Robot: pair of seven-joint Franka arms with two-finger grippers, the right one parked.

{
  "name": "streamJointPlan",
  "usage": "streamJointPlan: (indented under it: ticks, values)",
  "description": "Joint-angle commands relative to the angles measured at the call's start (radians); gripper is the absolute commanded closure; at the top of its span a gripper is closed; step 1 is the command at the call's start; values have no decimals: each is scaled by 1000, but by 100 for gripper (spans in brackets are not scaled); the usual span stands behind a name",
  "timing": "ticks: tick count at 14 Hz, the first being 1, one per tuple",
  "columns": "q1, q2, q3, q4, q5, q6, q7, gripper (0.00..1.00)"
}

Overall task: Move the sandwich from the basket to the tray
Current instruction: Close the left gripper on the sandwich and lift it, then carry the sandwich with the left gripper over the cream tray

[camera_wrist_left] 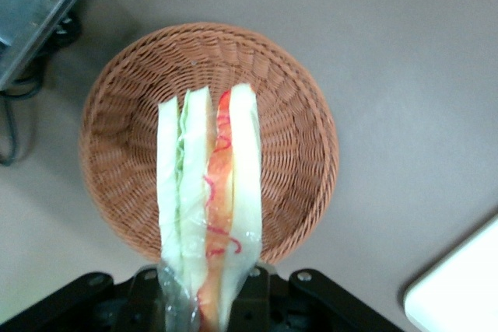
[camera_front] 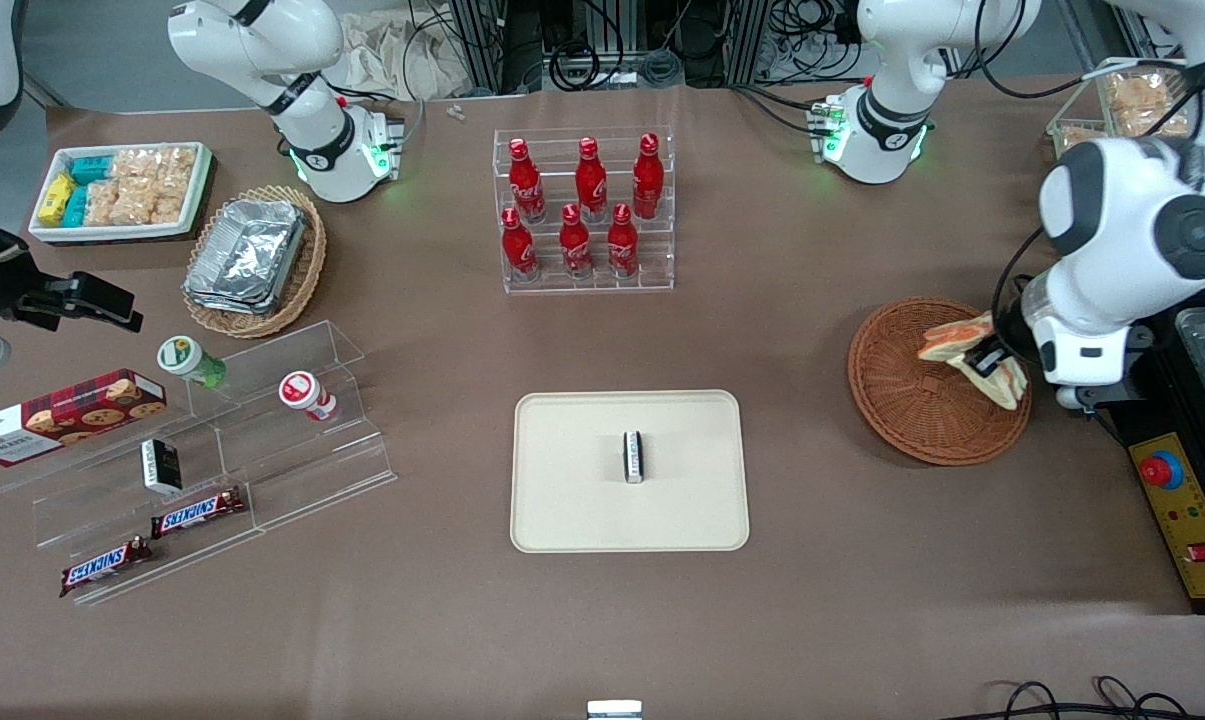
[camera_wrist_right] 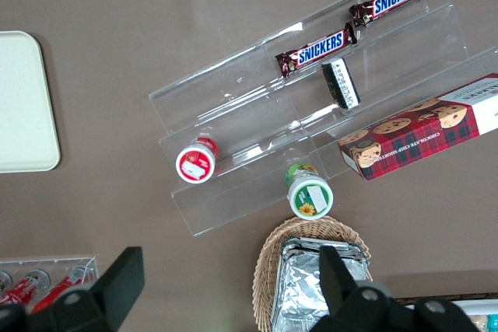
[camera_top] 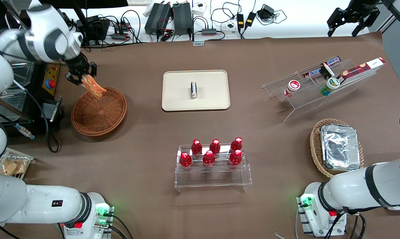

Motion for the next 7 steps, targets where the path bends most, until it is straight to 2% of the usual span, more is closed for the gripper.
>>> streamJointPlan:
  ticks: [1, 3, 7]
  values:
    - [-1, 13, 1, 129, -4, -153, 102, 100]
    - [-2, 16, -2, 179, -5, -212, 157, 100]
    - [-1, 25, -112, 222, -20, -224, 249, 100]
